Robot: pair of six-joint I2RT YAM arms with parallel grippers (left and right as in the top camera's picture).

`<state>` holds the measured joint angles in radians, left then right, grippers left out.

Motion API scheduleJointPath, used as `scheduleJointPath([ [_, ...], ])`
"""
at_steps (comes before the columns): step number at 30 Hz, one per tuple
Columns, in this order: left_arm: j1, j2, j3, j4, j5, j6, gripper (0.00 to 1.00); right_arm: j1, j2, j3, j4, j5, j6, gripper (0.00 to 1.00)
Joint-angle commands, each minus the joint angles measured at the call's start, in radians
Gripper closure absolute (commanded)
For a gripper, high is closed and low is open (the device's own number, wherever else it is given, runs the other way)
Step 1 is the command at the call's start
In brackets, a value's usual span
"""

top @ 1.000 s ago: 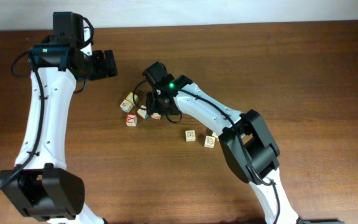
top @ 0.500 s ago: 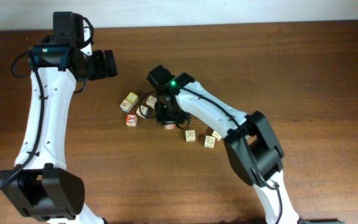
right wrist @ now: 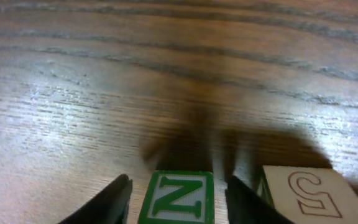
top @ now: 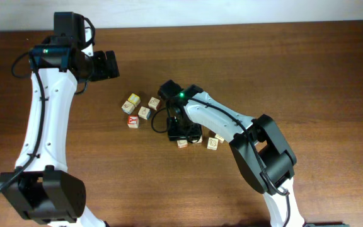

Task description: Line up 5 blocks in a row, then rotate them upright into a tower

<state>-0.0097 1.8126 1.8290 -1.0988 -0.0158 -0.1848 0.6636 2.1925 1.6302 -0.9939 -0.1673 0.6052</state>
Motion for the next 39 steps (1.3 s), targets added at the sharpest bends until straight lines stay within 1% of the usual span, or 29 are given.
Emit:
scheduleJointPath([
  [1,0.002,0.008,0.017,0.002,-0.007,-0.016,0.01,-0.003,-0.010,0.025,-0.013,0.006,-0.006,0.46],
  [3,0.002,0.008,0.017,0.002,-0.007,-0.016,0.01,-0.006,-0.010,0.116,-0.063,0.020,-0.051,0.45],
  [4,0.002,0.008,0.017,0.002,-0.007,-0.016,0.01,-0.014,-0.010,0.180,-0.085,0.025,-0.070,0.41],
  [5,0.002,0.008,0.017,0.002,-0.007,-0.016,0.01,-0.024,-0.010,0.239,-0.087,0.025,-0.078,0.34],
  [6,0.002,0.008,0.017,0.002,-0.007,-0.016,0.01,-0.033,-0.010,0.277,-0.080,0.025,-0.080,0.32],
  [8,0.002,0.008,0.017,0.001,-0.007,-0.016,0.01,-0.051,-0.010,0.326,-0.024,0.037,-0.103,0.32],
  [10,0.002,0.008,0.017,0.001,-0.007,-0.016,0.01,-0.069,-0.010,0.332,0.058,0.115,-0.127,0.31],
  [13,0.002,0.008,0.017,0.001,-0.007,-0.017,0.01,-0.129,-0.009,0.333,0.070,0.195,-0.159,0.30],
  [15,0.002,0.008,0.017,0.002,-0.007,-0.016,0.01,-0.194,0.006,0.332,0.064,0.188,-0.207,0.30],
  [17,0.002,0.008,0.017,0.002,-0.007,-0.016,0.01,-0.220,0.021,0.332,0.060,0.171,-0.222,0.30],
  [20,0.002,0.008,0.017,0.002,-0.007,-0.016,0.01,-0.225,0.058,0.332,0.060,0.171,-0.287,0.30],
  [23,0.002,0.008,0.017,0.002,-0.007,-0.016,0.01,-0.196,0.071,0.332,0.069,0.088,-0.328,0.31],
  [24,0.002,0.008,0.017,0.001,-0.007,-0.016,0.01,-0.177,0.071,0.332,0.088,0.089,-0.306,0.31],
  [25,0.002,0.008,0.017,0.001,-0.007,-0.016,0.01,-0.158,0.072,0.332,0.111,0.089,-0.251,0.31],
  [28,0.002,0.008,0.017,0.002,-0.007,-0.016,0.01,-0.105,0.103,0.332,0.203,0.089,-0.145,0.31],
  [30,0.002,0.008,0.017,0.002,-0.007,-0.016,0.01,-0.083,0.111,0.332,0.241,0.089,-0.134,0.31],
  [33,0.002,0.008,0.017,0.002,-0.007,-0.016,0.01,-0.049,0.131,0.332,0.288,0.073,-0.235,0.31],
  [37,0.002,0.008,0.017,0.002,-0.007,-0.016,0.01,-0.034,0.180,0.332,0.312,0.066,-0.225,0.31],
  [39,0.002,0.008,0.017,0.002,-0.007,-0.016,0.01,-0.033,0.190,0.332,0.320,0.066,-0.155,0.30],
])
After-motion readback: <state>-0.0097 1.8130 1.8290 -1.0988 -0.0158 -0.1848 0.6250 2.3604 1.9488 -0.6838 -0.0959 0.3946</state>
